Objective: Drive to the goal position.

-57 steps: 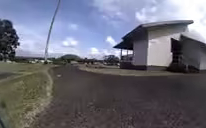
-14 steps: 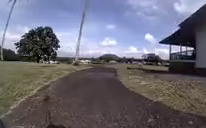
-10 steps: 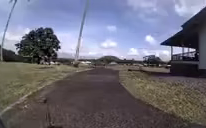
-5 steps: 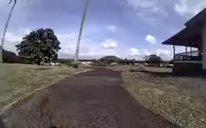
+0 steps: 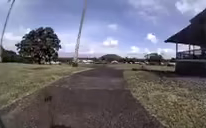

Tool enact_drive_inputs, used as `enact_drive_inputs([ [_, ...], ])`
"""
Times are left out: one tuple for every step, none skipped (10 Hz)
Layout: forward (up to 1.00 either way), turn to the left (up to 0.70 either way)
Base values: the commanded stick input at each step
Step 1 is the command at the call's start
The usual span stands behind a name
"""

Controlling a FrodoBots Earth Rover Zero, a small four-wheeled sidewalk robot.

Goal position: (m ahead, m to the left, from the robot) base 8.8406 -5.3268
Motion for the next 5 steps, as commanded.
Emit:
enact_drive_inputs([
  [0.85, 0.00],
  [0.85, 0.00],
  [0.85, 0.00],
  [0.85, 0.00],
  [0.85, 0.00],
])
